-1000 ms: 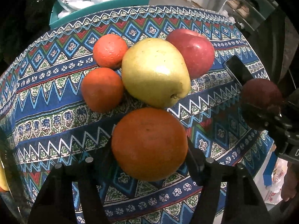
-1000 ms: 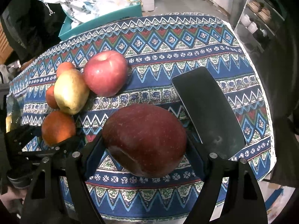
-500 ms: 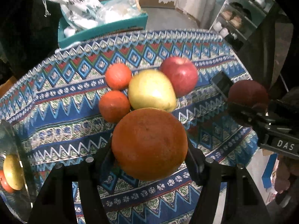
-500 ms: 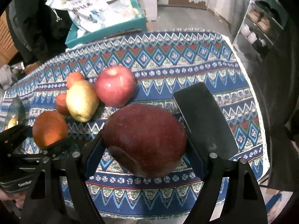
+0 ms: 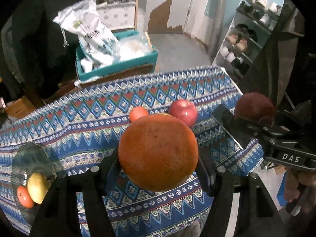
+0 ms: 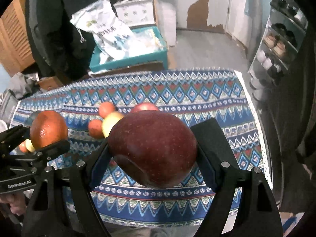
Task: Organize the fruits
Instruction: 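Carry the dark red apple with the right tool while the left tool carries the orange toward the bowl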
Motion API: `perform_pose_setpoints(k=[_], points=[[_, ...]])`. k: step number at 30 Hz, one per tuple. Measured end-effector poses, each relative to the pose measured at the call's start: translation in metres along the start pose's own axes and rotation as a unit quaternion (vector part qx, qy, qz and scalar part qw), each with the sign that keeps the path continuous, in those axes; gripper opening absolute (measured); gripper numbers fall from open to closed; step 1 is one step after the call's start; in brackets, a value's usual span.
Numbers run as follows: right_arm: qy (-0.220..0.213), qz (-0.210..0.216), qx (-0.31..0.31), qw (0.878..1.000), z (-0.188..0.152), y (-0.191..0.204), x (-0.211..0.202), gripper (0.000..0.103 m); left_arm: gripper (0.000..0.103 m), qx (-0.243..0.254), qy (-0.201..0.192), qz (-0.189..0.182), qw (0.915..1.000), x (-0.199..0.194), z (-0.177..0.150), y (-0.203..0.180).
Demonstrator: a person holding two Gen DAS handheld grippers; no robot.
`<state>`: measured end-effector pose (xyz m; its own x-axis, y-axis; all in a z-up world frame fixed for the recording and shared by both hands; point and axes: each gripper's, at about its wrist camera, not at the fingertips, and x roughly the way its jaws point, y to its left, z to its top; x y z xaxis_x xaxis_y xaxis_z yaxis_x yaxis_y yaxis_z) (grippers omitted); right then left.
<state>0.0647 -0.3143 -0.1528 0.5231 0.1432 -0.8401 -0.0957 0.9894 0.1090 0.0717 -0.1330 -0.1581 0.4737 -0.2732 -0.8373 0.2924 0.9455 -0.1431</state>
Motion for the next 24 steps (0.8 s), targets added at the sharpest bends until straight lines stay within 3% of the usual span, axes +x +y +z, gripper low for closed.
perform_pose_setpoints(k=[13, 24], points=[[-0.061, 0.018, -0.013, 0.998, 0.025, 0.024, -0.05, 0.081, 0.069, 0.015, -0.078, 0.007, 0.9968, -0.067, 0.012, 0.001], [-0.096, 0.044, -0.035, 0.994, 0.043, 0.057, -0.081, 0.081, 0.069, 0.003, -0.108, 0.007, 0.9941, -0.101, 0.013, 0.017]])
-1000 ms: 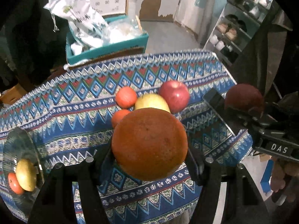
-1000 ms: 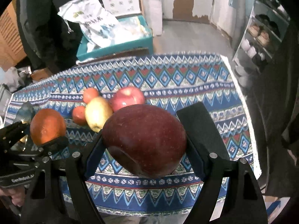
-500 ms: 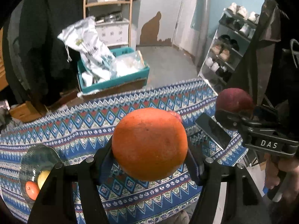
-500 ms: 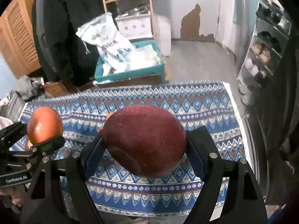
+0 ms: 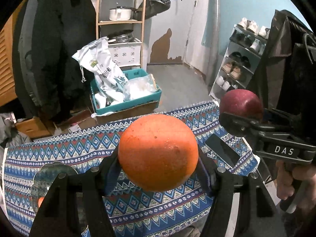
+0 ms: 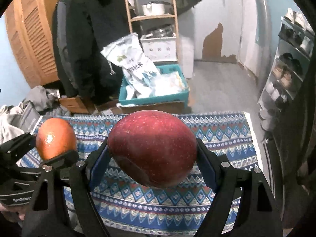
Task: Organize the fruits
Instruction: 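Carry the dark red apple with the right tool while the left tool carries the orange toward the bowl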
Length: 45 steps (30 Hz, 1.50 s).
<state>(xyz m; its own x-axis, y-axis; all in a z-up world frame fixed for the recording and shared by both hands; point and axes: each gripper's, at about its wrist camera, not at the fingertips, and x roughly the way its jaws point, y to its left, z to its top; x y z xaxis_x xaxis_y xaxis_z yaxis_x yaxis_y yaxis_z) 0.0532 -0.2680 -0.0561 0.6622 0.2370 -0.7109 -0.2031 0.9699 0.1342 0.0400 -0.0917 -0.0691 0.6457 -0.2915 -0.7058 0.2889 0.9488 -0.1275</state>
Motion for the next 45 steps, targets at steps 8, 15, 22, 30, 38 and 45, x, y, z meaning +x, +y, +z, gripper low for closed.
perform_pose_setpoints(k=[8, 15, 22, 30, 38, 45], points=[[-0.002, 0.022, -0.013, 1.0, 0.01, 0.028, 0.004, 0.081, 0.069, -0.017, -0.008, 0.018, 0.9997, -0.011, -0.005, 0.024], [0.002, 0.04, -0.024, 0.999, 0.018, 0.054, 0.016, 0.081, 0.069, -0.036, -0.007, 0.036, 0.9987, -0.016, -0.013, 0.052], [0.016, 0.062, -0.036, 0.997, 0.025, 0.091, 0.035, 0.081, 0.069, -0.061, 0.0, 0.059, 0.9964, -0.022, -0.025, 0.09], [0.034, 0.092, -0.054, 0.994, 0.032, 0.136, 0.057, 0.081, 0.069, -0.1, 0.007, 0.086, 0.9913, -0.027, -0.042, 0.137], [0.052, 0.114, -0.07, 0.99, 0.036, 0.18, 0.081, 0.081, 0.069, -0.131, 0.017, 0.11, 0.9852, -0.027, -0.06, 0.18], [0.074, 0.125, -0.088, 0.985, 0.031, 0.212, 0.104, 0.081, 0.069, -0.155, 0.029, 0.124, 0.9796, -0.026, -0.075, 0.21]])
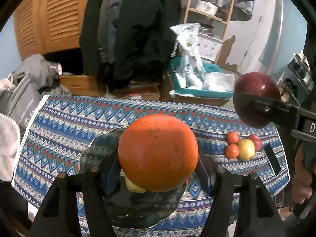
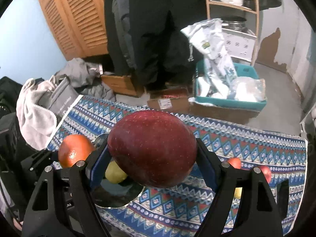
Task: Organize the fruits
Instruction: 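Carry the dark red apple with the right tool while the left tool carries the orange toward the bowl, then lower the orange into the glass bowl and open the left tool while the right tool lowers the apple in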
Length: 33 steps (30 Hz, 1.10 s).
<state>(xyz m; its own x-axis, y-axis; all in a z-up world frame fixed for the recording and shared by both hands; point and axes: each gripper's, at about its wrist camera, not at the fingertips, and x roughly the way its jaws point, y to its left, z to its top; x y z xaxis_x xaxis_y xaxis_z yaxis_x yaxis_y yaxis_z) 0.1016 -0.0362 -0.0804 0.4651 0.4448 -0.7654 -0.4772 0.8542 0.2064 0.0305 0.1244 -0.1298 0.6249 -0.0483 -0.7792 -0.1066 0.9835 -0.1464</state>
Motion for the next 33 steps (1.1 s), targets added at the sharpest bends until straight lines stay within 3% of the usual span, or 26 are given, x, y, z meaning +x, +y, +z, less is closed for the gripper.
perform_pose_setpoints(k=[12, 33], points=[[0.037, 0.028, -0.007, 0.999, 0.004, 0.03, 0.05, 0.081, 0.069, -0.028, 0.027, 0.029, 0.9988, 0.026, -0.012, 0.046], [0.109, 0.035, -0.005, 0.993, -0.027, 0.034, 0.123, 0.081, 0.069, -0.065, 0.093, 0.022, 0.9933, 0.084, -0.027, 0.077]])
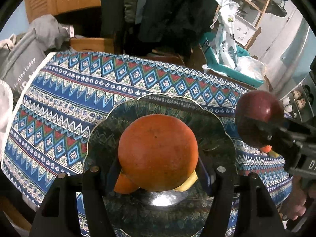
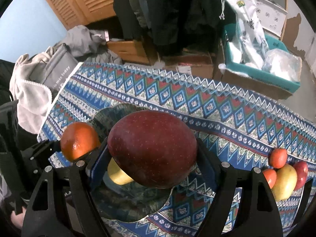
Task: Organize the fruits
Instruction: 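Lower the orange into the glass bowl and open the left tool while the right tool lowers the apple in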
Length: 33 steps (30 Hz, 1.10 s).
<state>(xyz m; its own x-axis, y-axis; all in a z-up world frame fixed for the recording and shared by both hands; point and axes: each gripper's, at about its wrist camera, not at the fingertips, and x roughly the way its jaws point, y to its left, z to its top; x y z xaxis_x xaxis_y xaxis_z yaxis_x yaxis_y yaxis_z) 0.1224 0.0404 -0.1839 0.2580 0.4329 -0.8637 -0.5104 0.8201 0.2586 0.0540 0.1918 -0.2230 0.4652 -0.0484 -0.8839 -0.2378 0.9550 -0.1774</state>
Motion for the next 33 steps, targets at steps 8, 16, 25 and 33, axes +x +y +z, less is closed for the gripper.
perform_pose_setpoints(k=[8, 16, 25, 33], points=[[0.016, 0.0, 0.005, 1.0, -0.005, -0.005, 0.014, 0.081, 0.069, -0.005, 0.027, 0.01, 0.9996, 0.017, -0.002, 0.001], [0.023, 0.004, 0.009, 1.0, -0.006, -0.005, 0.018, 0.081, 0.069, -0.024, 0.045, 0.01, 0.9986, 0.027, -0.004, 0.008], [0.027, 0.004, 0.009, 1.0, -0.007, -0.003, 0.02, 0.081, 0.072, -0.003, 0.019, 0.02, 0.9996, 0.014, -0.001, -0.001], [0.041, 0.009, 0.005, 0.999, -0.008, 0.001, 0.031, 0.081, 0.072, -0.009, 0.02, 0.023, 0.9995, 0.004, -0.01, 0.006]])
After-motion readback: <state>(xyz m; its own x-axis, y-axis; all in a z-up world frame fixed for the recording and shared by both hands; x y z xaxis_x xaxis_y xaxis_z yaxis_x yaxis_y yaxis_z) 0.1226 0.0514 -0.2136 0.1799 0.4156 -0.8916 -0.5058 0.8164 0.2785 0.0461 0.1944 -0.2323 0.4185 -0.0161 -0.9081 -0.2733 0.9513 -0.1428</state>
